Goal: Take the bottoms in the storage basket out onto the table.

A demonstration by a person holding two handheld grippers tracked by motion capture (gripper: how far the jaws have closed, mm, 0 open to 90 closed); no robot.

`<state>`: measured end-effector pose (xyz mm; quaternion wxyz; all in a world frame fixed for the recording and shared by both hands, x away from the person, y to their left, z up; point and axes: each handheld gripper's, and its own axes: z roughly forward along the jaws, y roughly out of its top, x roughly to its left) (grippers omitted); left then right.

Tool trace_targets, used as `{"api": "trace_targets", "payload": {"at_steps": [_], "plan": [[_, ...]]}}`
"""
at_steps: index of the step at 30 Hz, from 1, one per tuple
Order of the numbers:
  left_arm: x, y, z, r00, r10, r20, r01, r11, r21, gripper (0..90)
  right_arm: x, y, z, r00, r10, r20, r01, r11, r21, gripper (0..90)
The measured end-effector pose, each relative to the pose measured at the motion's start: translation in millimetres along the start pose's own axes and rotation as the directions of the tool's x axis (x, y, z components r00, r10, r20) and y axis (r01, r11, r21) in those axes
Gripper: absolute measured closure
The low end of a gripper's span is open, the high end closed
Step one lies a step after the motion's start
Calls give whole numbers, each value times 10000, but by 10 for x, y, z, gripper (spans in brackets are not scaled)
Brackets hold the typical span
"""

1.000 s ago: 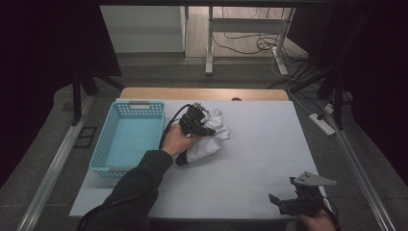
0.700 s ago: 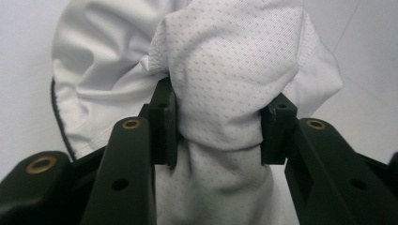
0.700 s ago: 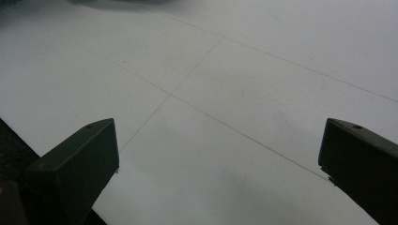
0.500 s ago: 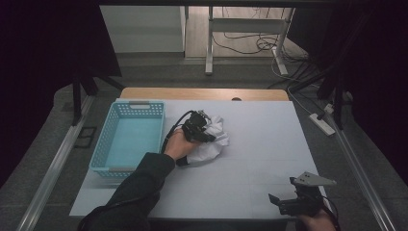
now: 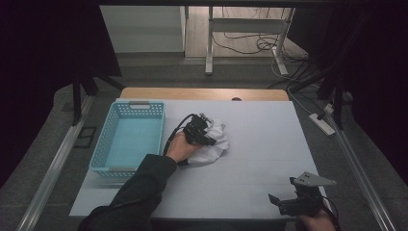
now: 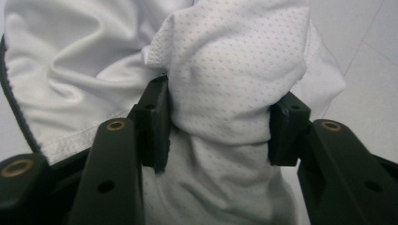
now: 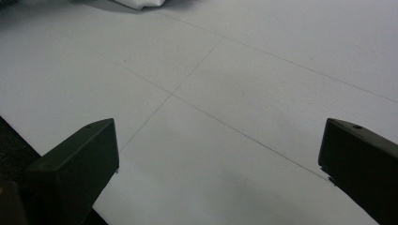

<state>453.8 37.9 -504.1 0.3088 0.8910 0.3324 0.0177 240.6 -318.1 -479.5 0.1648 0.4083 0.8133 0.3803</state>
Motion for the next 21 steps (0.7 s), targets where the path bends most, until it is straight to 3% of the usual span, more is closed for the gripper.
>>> {"api": "trace_targets", "payload": {"at_steps": [21], "plan": [[-22,8,32,9997,88,-242,-91,9999,-95,240,8,4,9,9999,-106,-38,106,9999,65,0]]}}
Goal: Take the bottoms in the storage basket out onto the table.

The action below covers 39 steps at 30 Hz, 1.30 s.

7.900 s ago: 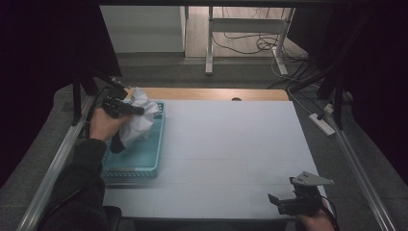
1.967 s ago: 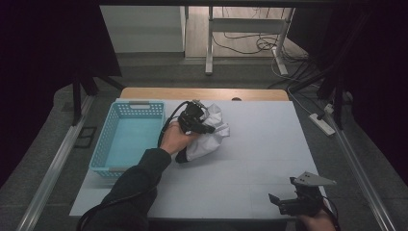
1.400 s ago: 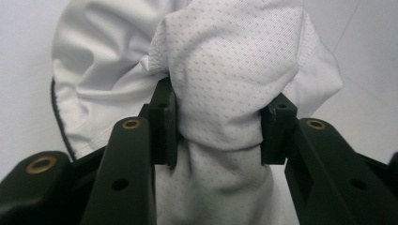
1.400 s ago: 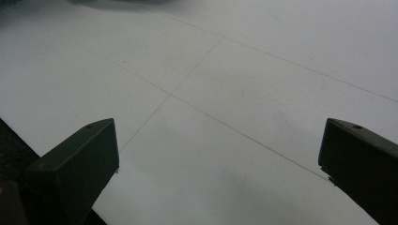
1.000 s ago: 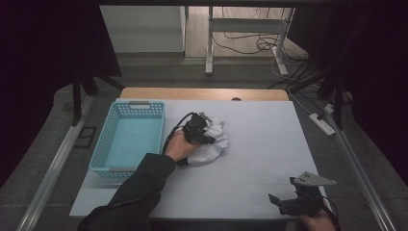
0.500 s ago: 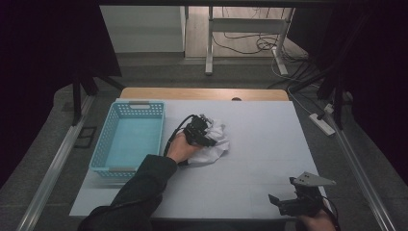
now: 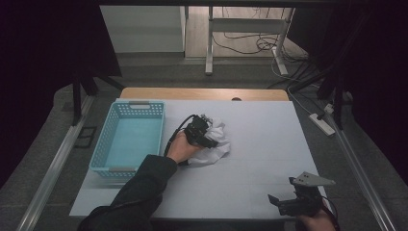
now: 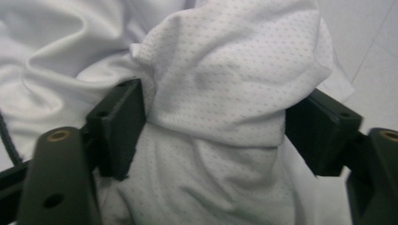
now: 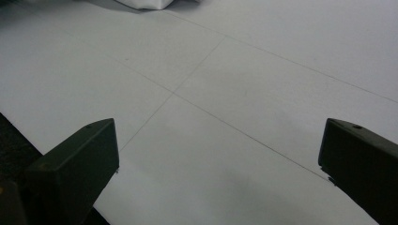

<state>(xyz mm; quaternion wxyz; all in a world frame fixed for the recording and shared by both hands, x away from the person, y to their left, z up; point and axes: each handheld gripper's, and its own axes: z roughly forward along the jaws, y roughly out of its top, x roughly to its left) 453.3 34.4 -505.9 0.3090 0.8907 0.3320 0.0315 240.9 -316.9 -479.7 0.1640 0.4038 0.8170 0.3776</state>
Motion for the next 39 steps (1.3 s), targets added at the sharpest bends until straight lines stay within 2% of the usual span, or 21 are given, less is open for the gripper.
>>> {"api": "trace_targets", "payload": {"at_steps": [3,8,17,26,33,39], "plan": [[1,9,-16,9998,-194,90,194,9998,-78,198,0,1,1,10000,6,-12,-6,10000,-3,0],[-7,26,-45,9994,-297,187,298,9995,-47,132,2,4,6,10000,-34,-32,35,10000,19,0],[-33,54,-127,9998,-130,151,134,9994,-303,2,3,6,7,10000,-43,-42,43,10000,29,0],[-22,39,-227,9992,-37,409,66,9974,-714,0,6,7,10,9999,-85,-80,85,9999,57,1],[-24,47,-356,9988,104,476,-55,9948,-1020,0,31,9,22,9993,-327,-170,330,9993,171,0],[-30,32,-438,9973,253,694,-168,9925,-1212,0,13,8,16,9998,-166,-71,167,9998,117,0]]}}
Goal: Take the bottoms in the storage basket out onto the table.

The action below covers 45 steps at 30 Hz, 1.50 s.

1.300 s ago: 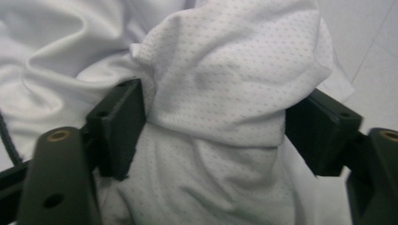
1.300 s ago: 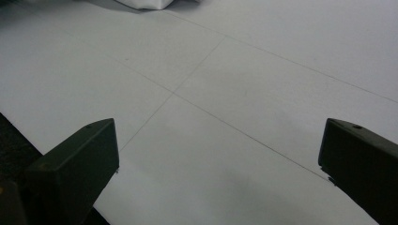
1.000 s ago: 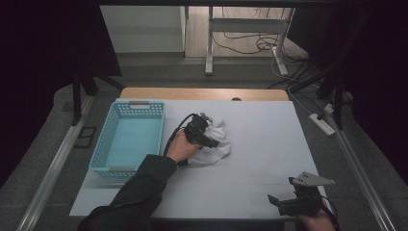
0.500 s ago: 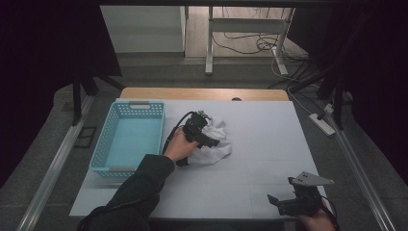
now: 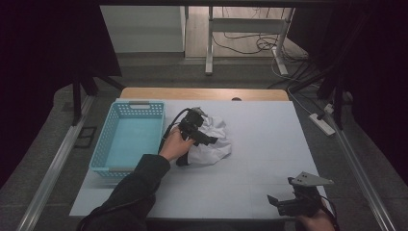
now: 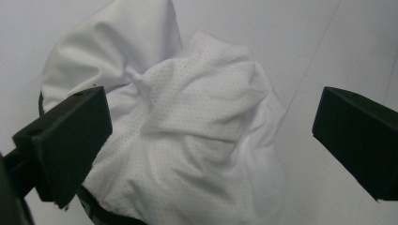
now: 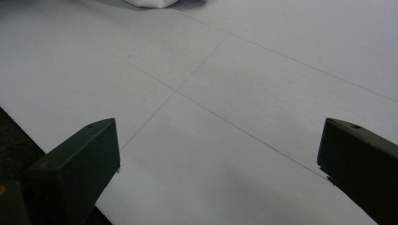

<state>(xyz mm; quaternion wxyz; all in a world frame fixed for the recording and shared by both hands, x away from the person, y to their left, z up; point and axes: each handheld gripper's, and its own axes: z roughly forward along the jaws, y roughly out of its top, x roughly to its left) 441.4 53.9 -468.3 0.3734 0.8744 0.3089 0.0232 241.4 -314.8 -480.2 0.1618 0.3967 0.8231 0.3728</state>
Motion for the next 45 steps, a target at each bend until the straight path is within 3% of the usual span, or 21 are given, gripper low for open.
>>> {"api": "trace_targets", "payload": {"at_steps": [7,12,20,31,36,45], "plan": [[-4,-18,-79,9997,179,184,-174,9996,-240,0,-9,-1,-5,9999,125,21,-125,9999,-41,0],[-26,-44,-128,9972,749,6,-748,9965,-372,0,-8,0,-4,9999,107,24,-107,9999,-26,0],[-36,-108,-211,9982,486,344,-469,9976,-509,0,-5,0,-4,9999,101,27,-101,9999,-19,0],[-85,-212,-340,9988,308,381,-276,9963,-814,0,-4,1,-2,9999,113,49,-112,9999,-23,0],[-117,-263,-379,9975,662,262,-634,9933,-966,0,-1,2,-1,9999,102,75,-102,9999,-1,0],[-126,-306,-434,9974,632,361,-590,9925,-1073,0,0,2,-1,9999,101,98,-101,9999,-4,0]]}}
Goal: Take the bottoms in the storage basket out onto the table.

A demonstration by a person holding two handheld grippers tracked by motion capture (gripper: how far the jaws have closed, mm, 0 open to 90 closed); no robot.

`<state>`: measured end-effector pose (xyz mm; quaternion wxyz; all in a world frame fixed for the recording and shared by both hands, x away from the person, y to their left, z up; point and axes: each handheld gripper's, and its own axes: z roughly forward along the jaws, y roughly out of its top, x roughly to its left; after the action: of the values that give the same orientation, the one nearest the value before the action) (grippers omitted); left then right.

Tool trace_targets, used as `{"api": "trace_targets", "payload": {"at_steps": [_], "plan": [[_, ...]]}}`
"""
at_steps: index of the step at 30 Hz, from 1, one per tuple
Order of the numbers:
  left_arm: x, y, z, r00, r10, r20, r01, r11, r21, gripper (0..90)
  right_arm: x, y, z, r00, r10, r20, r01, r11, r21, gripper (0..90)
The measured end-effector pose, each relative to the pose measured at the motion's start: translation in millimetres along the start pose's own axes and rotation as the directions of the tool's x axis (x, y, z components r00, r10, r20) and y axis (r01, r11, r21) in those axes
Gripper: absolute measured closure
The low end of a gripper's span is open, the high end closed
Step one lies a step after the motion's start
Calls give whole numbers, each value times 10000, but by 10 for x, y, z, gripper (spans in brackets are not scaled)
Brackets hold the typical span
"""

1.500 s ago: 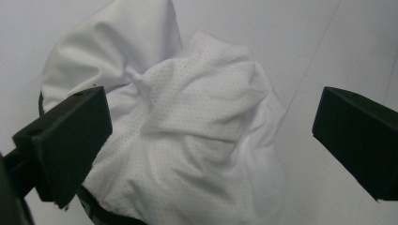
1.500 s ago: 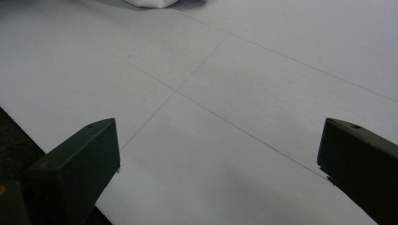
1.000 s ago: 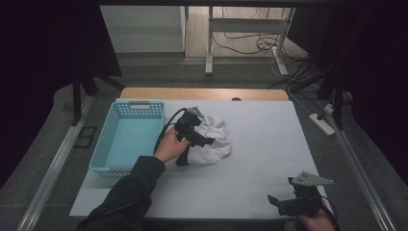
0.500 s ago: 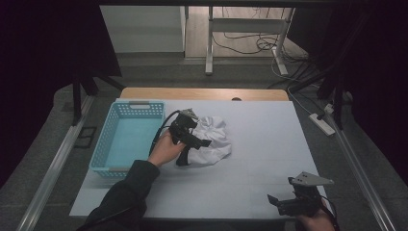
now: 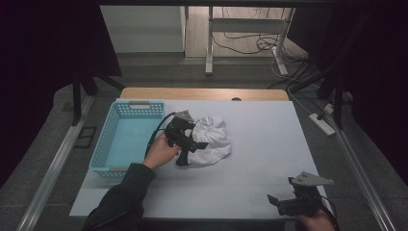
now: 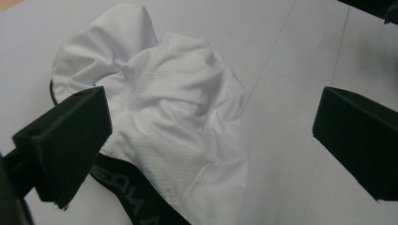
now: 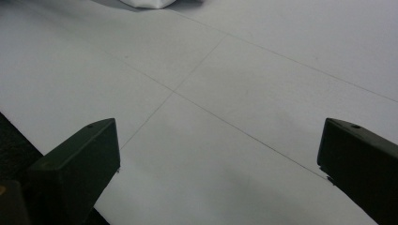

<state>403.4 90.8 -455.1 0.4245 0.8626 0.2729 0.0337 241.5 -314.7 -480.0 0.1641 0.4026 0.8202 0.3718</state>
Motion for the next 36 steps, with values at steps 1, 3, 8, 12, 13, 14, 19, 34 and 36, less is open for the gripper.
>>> {"api": "trace_targets", "payload": {"at_steps": [1,3,8,12,13,14,19,34,36], "plan": [[-4,-4,-6,10000,-59,-12,59,10000,0,0,0,0,0,10000,0,-1,0,10000,1,0],[-8,-17,-18,9999,-140,-10,139,9999,-59,0,0,0,-1,10000,-8,-1,8,10000,-4,0],[-5,-82,-67,9996,-299,-9,299,9993,-241,0,2,-1,-5,10000,-41,-8,41,10000,-24,0],[7,-125,-101,9991,-419,-21,419,9989,-202,0,1,-2,-9,10000,-19,-21,19,10000,-53,0],[11,-134,-113,9991,-431,-45,429,9988,-234,0,1,-2,-10,10000,-18,-20,18,10000,-61,0],[16,-140,-125,9989,-470,-52,469,9986,-255,0,1,-3,-10,10000,-10,-35,9,10000,-85,0],[35,-161,-174,9981,-616,-87,613,9977,-293,0,2,-3,-11,10000,-40,-18,40,10000,-63,0],[16,-250,-240,9962,-830,-264,825,9964,-202,0,4,-4,-14,10000,-49,-22,49,9999,-96,0],[12,-259,-256,9961,-847,-256,843,9963,-182,0,4,-4,-15,10000,-54,-24,54,9999,-101,0]]}}
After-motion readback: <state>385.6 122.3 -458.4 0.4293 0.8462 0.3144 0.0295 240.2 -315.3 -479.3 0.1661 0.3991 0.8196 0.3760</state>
